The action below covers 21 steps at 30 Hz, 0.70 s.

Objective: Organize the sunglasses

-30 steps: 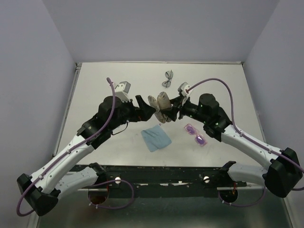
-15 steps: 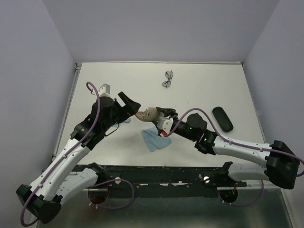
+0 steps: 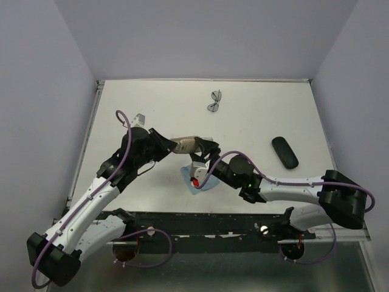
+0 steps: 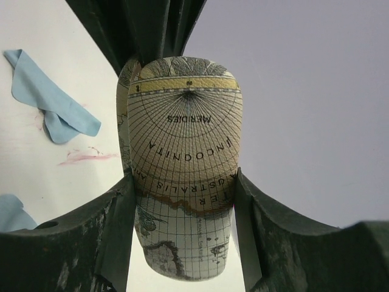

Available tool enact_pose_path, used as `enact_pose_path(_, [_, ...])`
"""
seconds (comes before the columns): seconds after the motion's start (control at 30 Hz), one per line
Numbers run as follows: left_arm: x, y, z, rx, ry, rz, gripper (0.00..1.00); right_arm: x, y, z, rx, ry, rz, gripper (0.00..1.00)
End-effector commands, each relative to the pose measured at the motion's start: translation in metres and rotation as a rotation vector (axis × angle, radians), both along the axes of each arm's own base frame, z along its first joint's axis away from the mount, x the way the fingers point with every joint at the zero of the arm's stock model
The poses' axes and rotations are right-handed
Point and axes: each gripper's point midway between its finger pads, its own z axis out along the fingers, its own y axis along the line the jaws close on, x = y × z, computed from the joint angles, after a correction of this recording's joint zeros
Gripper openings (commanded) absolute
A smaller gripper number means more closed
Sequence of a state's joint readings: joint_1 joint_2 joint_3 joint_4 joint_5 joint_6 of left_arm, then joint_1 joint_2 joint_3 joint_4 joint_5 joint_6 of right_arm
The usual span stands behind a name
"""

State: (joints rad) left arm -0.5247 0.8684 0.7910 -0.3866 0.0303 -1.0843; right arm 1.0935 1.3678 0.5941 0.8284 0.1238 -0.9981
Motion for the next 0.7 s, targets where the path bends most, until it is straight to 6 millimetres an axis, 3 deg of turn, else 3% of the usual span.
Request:
enact_pose_path(0.0, [0.0, -0.007, 0.004, -0.038, -0.014, -0.029, 0.19, -0.01, 0.0, 0.04, 0.13, -0.076, 0.007, 0.08])
enact_pose_path(0.07, [0.002, -0.009, 0.005, -0.037, -0.027, -0.038, 0.07, -0.018, 0.002, 0.04, 0.138, -0.062, 0.032, 0.13])
enact_pose_path(0.1, [0.003, -0.009, 0.006, -0.035, -0.031, -0.04, 0.0, -0.02, 0.002, 0.039, 0.149, -0.046, 0.044, 0.2])
enact_pose_path(0.17, [0.006, -0.011, 0.01, -0.032, -0.067, -0.052, 0.0, -0.026, 0.003, 0.036, 0.168, 0.004, 0.075, 0.36])
enact_pose_path(0.3, [0.015, -0.008, 0.019, 0.009, -0.161, -0.051, 0.0, -0.038, 0.002, 0.035, 0.239, 0.102, 0.13, 0.53])
enact_pose_path(0.33, [0.018, -0.006, 0.021, 0.019, -0.191, -0.043, 0.0, -0.041, 0.0, 0.04, 0.272, 0.114, 0.145, 0.82])
enact_pose_path(0.37, [0.021, -0.004, 0.026, 0.037, -0.234, -0.041, 0.0, -0.045, -0.003, 0.041, 0.304, 0.137, 0.157, 1.0])
enact_pose_path(0.5, [0.036, 0.008, 0.042, 0.102, -0.407, 0.01, 0.0, -0.054, -0.009, 0.058, 0.462, 0.276, 0.196, 1.0])
enact_pose_path(0.67, [0.05, 0.026, 0.05, 0.202, -0.562, 0.105, 0.0, -0.051, -0.018, 0.071, 0.755, 0.728, 0.116, 1.0])
